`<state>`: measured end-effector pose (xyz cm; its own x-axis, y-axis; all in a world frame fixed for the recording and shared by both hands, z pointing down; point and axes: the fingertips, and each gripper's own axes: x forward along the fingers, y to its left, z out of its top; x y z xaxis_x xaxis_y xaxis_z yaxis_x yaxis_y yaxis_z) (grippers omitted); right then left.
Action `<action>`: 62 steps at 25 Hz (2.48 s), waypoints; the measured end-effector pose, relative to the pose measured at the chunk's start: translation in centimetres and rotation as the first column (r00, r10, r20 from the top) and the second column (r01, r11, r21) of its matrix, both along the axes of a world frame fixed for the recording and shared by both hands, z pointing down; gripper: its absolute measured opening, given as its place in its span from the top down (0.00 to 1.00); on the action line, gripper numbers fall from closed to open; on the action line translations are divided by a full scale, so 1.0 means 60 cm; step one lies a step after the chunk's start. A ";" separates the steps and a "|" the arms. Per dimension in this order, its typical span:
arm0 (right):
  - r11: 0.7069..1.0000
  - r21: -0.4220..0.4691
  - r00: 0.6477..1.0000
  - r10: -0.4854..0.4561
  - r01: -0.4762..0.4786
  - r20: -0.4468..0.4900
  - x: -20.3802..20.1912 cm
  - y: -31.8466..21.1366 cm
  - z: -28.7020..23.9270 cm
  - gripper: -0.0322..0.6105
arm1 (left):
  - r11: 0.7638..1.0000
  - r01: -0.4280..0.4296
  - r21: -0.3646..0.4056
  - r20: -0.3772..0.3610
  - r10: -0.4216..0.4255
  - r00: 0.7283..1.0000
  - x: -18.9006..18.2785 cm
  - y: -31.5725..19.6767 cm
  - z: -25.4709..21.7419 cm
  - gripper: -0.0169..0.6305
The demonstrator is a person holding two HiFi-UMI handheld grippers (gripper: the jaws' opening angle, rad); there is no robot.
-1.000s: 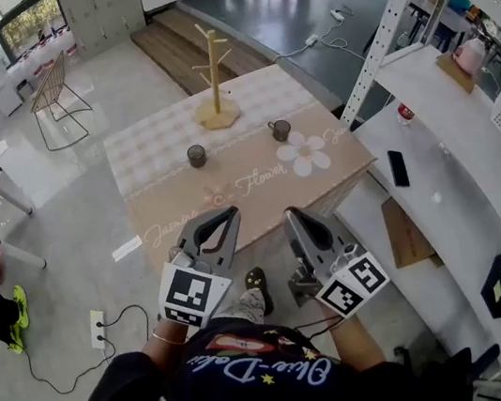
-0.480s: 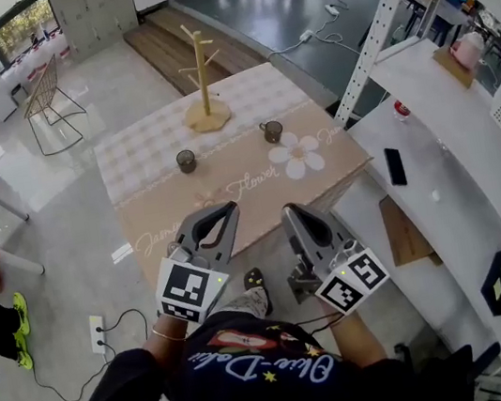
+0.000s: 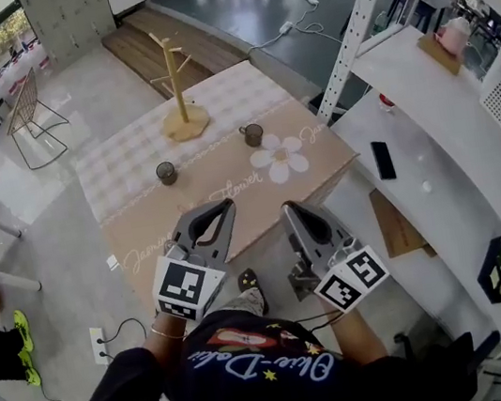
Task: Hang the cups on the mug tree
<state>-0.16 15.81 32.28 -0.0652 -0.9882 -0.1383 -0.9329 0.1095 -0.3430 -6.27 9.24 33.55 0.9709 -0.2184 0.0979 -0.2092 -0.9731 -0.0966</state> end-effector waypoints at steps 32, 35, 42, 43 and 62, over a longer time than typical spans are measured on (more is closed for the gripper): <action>0.996 -0.081 0.997 0.039 -0.044 -0.063 0.134 -0.106 -0.007 0.93 | 0.998 -0.039 -0.045 -0.058 0.036 0.998 0.134 -0.132 -0.010 0.96; 0.995 -0.090 0.997 0.042 -0.048 -0.065 0.144 -0.114 -0.006 0.93 | 0.998 -0.048 -0.051 -0.064 0.045 0.997 0.148 -0.142 -0.008 0.96; 0.993 -0.111 0.997 0.043 -0.050 -0.064 0.163 -0.130 -0.001 0.93 | 0.996 -0.058 -0.070 -0.068 0.053 0.996 0.168 -0.168 0.004 0.96; 0.992 -0.114 0.997 0.043 -0.050 -0.064 0.166 -0.133 0.001 0.93 | 0.995 -0.059 -0.074 -0.067 0.054 0.996 0.171 -0.172 0.007 0.96; 0.981 -0.191 0.999 0.001 -0.010 -0.050 0.193 -0.204 0.039 0.93 | 0.986 -0.050 -0.156 -0.021 0.047 0.999 0.186 -0.257 0.097 0.96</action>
<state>11.45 3.57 34.62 -0.0619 -0.9965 0.0567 -0.9495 0.0413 -0.3110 4.88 -6.16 39.38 0.9818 -0.1545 0.1103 -0.1618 -0.9849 0.0612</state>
